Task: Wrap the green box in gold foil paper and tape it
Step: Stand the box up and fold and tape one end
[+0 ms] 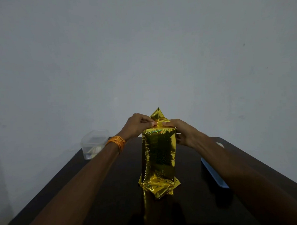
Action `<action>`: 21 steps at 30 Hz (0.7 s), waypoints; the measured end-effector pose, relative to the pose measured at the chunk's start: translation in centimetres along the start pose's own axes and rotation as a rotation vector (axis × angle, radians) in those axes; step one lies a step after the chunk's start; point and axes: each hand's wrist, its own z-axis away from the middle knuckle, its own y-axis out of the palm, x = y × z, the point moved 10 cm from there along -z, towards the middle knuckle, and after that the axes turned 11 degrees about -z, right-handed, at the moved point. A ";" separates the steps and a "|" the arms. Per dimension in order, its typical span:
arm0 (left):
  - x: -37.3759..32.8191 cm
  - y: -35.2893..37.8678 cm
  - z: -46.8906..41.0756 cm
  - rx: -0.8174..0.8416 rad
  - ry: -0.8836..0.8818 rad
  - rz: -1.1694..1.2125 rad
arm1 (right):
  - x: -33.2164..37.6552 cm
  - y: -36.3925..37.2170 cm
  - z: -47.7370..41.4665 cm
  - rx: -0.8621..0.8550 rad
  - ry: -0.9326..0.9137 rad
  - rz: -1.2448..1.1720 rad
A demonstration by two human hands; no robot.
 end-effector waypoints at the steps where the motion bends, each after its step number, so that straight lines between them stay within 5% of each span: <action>1: 0.0 0.0 0.0 -0.003 -0.003 -0.003 | -0.3 -0.1 0.1 -0.013 0.009 -0.032; 15: -1.7 -0.4 1.3 -0.059 0.003 -0.056 | -1.6 -4.3 2.8 -0.133 -0.086 -0.136; 21: -3.6 -3.8 2.4 -0.471 -0.004 -0.182 | -0.7 -9.3 5.9 -0.269 -0.124 -0.088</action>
